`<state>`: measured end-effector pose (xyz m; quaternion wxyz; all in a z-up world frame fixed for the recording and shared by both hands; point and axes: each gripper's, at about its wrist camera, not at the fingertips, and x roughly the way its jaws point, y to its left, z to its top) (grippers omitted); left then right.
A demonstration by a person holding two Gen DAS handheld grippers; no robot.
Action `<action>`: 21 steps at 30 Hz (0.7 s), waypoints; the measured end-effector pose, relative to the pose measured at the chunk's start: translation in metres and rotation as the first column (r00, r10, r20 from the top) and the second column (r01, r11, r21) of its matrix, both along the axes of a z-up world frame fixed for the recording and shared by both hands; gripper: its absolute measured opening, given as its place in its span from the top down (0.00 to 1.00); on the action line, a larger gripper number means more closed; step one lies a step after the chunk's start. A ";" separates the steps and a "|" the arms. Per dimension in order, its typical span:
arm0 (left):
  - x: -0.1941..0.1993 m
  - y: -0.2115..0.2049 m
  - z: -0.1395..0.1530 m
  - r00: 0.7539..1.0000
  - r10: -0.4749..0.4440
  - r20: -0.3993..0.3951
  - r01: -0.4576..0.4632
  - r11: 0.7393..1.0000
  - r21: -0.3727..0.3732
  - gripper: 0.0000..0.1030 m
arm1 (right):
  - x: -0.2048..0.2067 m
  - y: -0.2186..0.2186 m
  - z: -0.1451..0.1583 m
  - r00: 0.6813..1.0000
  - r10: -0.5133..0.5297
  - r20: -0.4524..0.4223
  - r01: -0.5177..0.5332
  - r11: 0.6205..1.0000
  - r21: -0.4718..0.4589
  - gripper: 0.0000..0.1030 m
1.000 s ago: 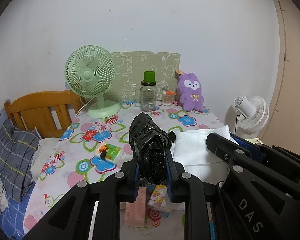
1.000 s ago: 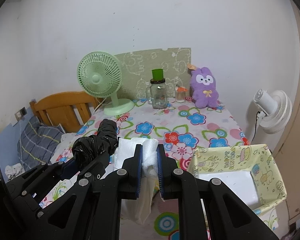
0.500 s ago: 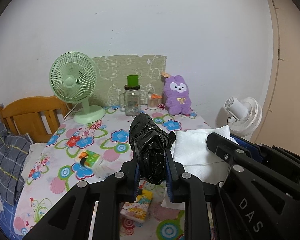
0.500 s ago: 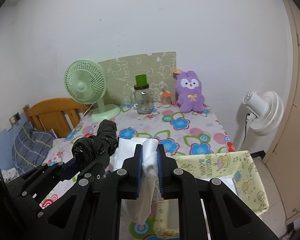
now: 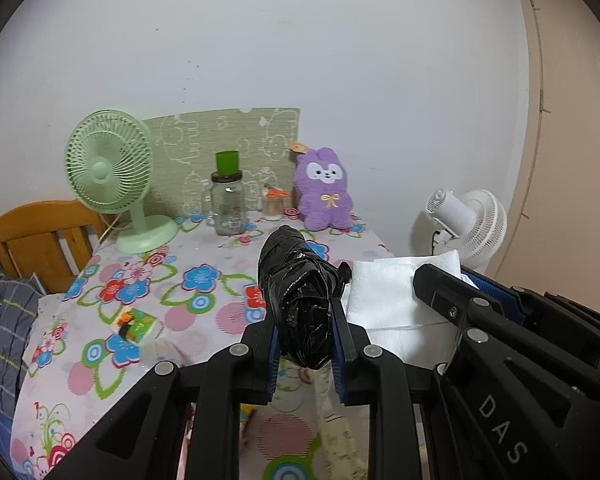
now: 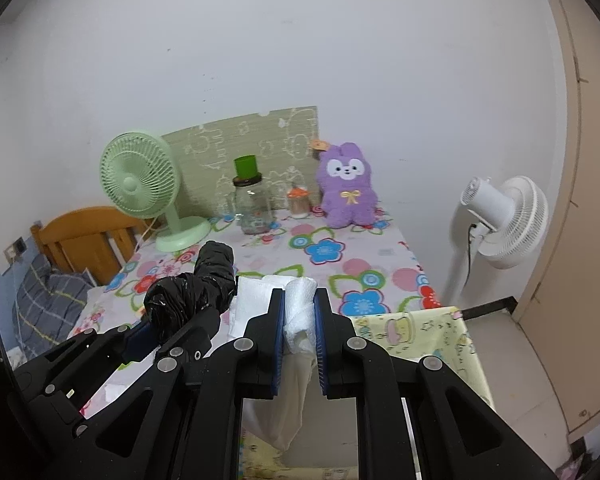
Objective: Organize soft objects
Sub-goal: 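Lift both held cloths and carry them toward the yellow-green paper box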
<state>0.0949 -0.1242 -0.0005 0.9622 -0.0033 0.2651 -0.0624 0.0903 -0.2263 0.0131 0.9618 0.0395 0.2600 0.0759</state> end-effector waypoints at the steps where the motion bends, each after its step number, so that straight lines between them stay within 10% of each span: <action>1: 0.000 -0.003 0.000 1.000 -0.006 0.000 0.006 1.000 0.000 0.81 | 0.000 -0.003 -0.001 1.000 -0.005 0.000 0.005 1.000 0.000 0.84; 21: 0.015 -0.056 -0.021 0.991 -0.121 -0.062 0.122 0.992 0.015 0.80 | 0.014 -0.053 -0.026 0.991 -0.121 -0.056 0.122 0.993 0.000 0.84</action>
